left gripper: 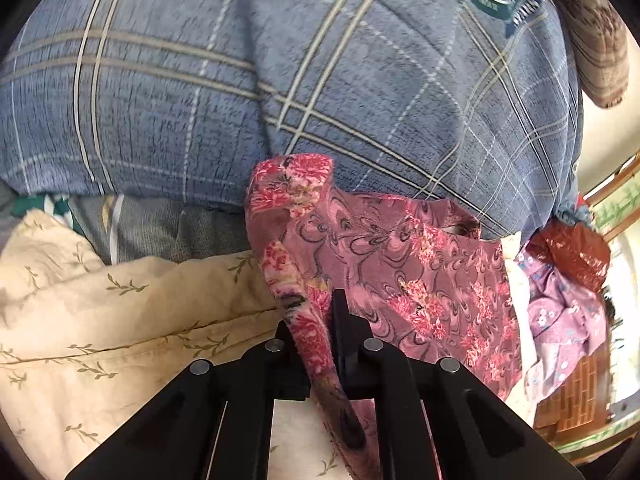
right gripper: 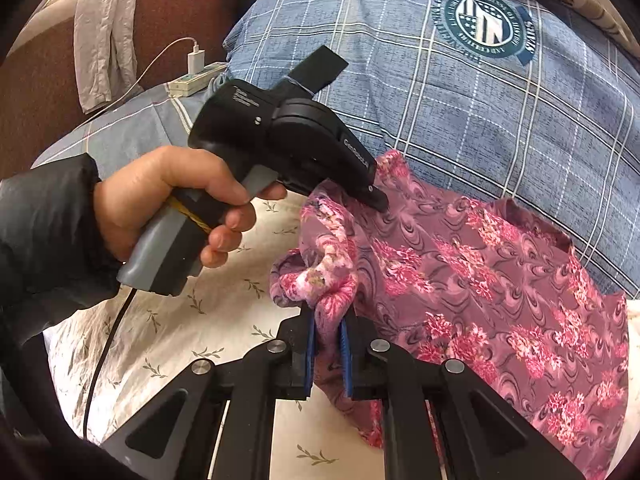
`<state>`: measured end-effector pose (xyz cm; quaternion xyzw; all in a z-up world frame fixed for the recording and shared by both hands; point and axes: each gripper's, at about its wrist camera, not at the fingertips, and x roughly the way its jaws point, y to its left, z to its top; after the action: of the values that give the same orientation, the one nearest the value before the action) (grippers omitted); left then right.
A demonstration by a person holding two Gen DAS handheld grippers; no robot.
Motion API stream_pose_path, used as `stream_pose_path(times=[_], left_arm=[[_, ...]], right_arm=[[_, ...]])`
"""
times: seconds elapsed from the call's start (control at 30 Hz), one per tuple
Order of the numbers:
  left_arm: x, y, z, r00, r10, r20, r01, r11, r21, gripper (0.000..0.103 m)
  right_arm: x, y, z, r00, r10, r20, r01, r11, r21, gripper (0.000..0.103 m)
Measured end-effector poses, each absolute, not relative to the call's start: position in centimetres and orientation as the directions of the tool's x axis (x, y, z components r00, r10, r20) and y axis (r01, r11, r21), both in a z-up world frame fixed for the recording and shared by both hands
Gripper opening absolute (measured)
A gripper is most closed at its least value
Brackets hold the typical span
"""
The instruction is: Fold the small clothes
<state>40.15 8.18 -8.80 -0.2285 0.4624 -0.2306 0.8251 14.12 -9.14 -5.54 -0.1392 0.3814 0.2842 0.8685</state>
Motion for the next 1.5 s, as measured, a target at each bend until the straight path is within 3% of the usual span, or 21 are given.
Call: stream_pose_path(times=[0.33,0.87,1.5], left_arm=[[37.7,6.2,-4.0,0.51,-0.514,-0.689,0.221,0.853,-0.473,0.006],[35.9,2.7,1.0,0.534,-0.485,-0.693,0.277,0.874,-0.399,0.005],[33.2,-10.1,7.7,0.52,-0.49,-0.7,0.412,0.861,-0.297,0.005]], right_arm=[[14.0,-11.7,-4.6,0.562,0.396,-0.726,-0.556,0.831,0.023,0.009],[13.3,-14.4,-3.5,0.59,0.426,-0.686,-0.472,0.871,0.134,0.009],[11.1,-25.3,-1.2,0.681,0.398,-0.615,-0.318,0.917,0.242,0.008]])
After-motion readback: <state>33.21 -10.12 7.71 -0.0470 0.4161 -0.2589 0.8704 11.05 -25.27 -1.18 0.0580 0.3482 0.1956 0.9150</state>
